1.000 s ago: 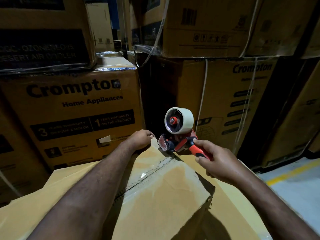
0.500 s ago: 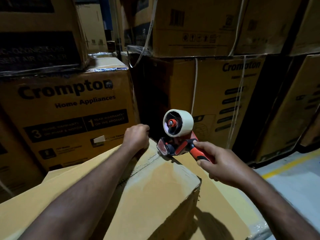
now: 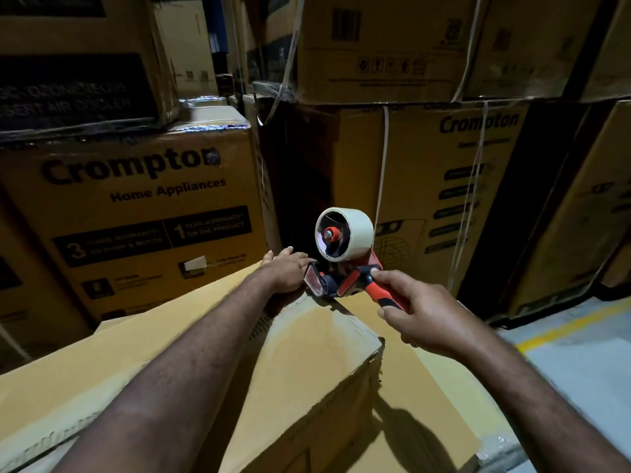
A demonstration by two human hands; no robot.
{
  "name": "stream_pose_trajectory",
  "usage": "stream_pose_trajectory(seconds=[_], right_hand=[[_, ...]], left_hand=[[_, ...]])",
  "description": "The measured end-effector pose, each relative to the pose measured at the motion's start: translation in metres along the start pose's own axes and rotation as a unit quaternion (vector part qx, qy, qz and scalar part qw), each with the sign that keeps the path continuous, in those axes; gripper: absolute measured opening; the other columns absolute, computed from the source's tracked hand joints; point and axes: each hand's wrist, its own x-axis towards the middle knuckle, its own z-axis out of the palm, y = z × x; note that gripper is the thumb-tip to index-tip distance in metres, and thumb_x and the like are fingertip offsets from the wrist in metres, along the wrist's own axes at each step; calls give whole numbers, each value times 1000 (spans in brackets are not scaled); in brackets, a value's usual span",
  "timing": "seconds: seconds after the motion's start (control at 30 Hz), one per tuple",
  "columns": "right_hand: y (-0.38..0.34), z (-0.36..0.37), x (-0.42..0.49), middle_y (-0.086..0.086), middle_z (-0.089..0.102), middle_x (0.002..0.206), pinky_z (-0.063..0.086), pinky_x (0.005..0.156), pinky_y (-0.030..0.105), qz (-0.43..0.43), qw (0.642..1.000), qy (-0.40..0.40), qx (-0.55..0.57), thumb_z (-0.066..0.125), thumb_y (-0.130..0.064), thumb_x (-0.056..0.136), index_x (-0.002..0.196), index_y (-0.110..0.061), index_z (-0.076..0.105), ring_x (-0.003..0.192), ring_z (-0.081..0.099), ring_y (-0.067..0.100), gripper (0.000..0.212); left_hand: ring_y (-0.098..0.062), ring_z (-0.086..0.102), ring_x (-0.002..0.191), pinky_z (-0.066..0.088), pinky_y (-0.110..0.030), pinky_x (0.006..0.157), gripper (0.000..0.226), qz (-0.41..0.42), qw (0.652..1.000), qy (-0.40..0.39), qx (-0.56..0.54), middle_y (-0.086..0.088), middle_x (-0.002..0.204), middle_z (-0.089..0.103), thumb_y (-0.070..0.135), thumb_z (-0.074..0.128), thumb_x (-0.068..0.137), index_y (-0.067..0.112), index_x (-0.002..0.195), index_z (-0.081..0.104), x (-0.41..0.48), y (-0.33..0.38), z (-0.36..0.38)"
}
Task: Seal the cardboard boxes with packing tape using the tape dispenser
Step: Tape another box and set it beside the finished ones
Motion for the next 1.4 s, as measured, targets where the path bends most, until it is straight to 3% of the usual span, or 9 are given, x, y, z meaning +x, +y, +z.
stream_pose_trajectory(seconds=[0.23,0.5,0.6,0.7,0.8,0.87,1.13,1.4], right_hand=[[4,-9,-30,-3,54,117,48,54,17,2,999,9,-38,58,-32,97,145,-49,30,73,63,9,58],[22,-25,-73,-5,63,92,56,57,26,38,999,10,-9,63,-33,93,136,-57,37,63,68,11,57],[19,-22,-76,-5,64,95,59,58,31,43,999,23,-1,63,-31,93,136,-57,37,63,68,13,56],[13,-20,-72,-7,62,100,60,57,32,30,999,24,-8,62,-30,93,137,-55,37,63,69,13,57],[11,-20,-67,-8,60,102,60,57,31,22,999,23,-10,61,-29,93,138,-52,37,63,69,14,55],[12,-18,-64,-6,60,105,59,56,28,14,1000,19,1,62,-28,94,139,-50,38,63,69,15,56],[41,-20,-64,1,56,123,50,49,16,-17,1000,9,22,61,-33,95,142,-53,31,66,68,11,60],[78,-30,-92,-1,61,121,50,61,22,-56,998,12,6,59,-38,94,143,-55,27,79,64,11,60]], left_hand=[[-20,1,156,-8,-60,120,51,-7,1000,-4,-3,8,167,21,51,19,108,36,153,38,-5,3,-3],[-22,0,156,-7,-61,119,56,-1,1000,0,19,8,167,19,59,18,105,38,153,37,-12,9,-4],[-28,-12,155,-14,-67,115,65,-39,999,6,38,4,169,9,69,17,100,40,155,31,-18,17,-3],[-31,-20,153,-19,-67,114,62,-44,998,44,12,-2,170,-1,63,24,103,36,158,24,-34,36,0],[-25,-7,156,-11,-63,119,46,40,997,12,-64,1,168,17,41,25,110,32,153,39,-53,53,9],[-19,0,156,-9,-59,120,43,51,996,9,-66,5,165,26,33,26,110,35,147,47,-58,50,16],[-16,6,155,-3,-55,121,44,11,1000,14,9,9,163,30,42,31,108,34,149,46,-58,62,21],[-15,9,155,-3,-57,121,46,-8,1000,25,-3,10,160,37,41,26,108,29,143,54,-63,77,27]])
